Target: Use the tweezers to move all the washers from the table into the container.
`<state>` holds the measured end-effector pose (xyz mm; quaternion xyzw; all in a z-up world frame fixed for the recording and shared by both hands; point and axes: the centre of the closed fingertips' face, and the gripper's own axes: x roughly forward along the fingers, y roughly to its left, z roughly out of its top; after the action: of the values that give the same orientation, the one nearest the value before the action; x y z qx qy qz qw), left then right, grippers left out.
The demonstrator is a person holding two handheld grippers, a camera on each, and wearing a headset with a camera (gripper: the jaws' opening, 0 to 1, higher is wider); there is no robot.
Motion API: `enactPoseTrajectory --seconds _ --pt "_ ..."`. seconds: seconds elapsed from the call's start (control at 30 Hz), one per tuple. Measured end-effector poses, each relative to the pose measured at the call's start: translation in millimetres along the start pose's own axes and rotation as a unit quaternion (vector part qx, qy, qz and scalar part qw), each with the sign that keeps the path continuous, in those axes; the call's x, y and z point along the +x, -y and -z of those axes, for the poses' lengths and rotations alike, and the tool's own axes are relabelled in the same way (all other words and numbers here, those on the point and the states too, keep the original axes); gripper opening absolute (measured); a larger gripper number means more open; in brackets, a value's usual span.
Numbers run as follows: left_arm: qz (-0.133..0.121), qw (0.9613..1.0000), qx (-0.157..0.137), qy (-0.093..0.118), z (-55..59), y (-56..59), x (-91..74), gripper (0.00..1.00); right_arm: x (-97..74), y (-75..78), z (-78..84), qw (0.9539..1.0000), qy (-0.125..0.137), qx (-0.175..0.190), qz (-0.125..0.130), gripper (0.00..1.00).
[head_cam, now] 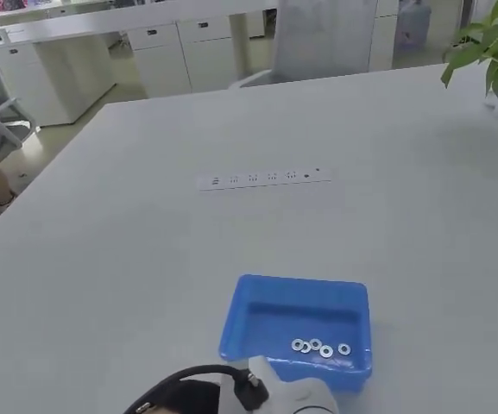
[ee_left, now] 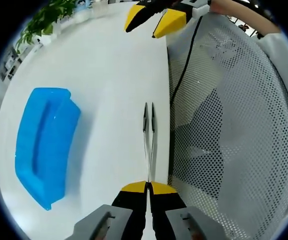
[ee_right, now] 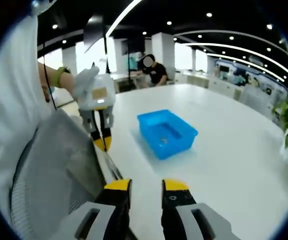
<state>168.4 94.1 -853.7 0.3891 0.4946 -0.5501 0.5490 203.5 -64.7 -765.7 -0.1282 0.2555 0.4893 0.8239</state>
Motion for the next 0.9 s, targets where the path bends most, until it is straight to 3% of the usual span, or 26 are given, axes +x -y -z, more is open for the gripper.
enactPoseTrajectory --seconds 0.13,0.23,0.3,0.4,0.63,0.77,0.9 --pt "0.000 1.0000 -0.001 -0.006 1.8 -0.2 2.5 0.00 -15.0 7.8 -14.6 0.9973 0.060 0.038 0.019 0.20" --pt "-0.002 0.9999 0.001 -0.013 2.5 0.5 4.2 0.00 -26.1 18.8 -26.8 0.9906 0.109 0.071 0.042 0.19" --pt "-0.004 0.9999 0.003 -0.015 2.6 0.6 5.2 0.00 -28.0 19.3 -31.7 0.9888 0.123 0.074 0.043 0.21" --pt "-0.006 0.9998 0.002 -0.017 3.0 1.2 7.0 0.00 -25.6 20.2 -33.6 0.9880 0.128 0.073 0.049 0.22" --pt "-0.021 0.9997 -0.005 -0.013 4.1 1.2 9.9 0.00 -29.5 34.3 -33.1 0.9832 0.136 0.079 0.093 0.29" --pt "-0.030 0.9995 0.007 -0.012 4.2 4.3 9.8 0.00 -32.8 43.1 -27.6 0.9810 0.130 0.083 0.118 0.31" --pt "-0.060 0.9981 -0.013 -0.006 6.4 1.9 6.1 0.09 -32.6 42.1 -27.8 0.9814 0.129 0.075 0.121 0.31"
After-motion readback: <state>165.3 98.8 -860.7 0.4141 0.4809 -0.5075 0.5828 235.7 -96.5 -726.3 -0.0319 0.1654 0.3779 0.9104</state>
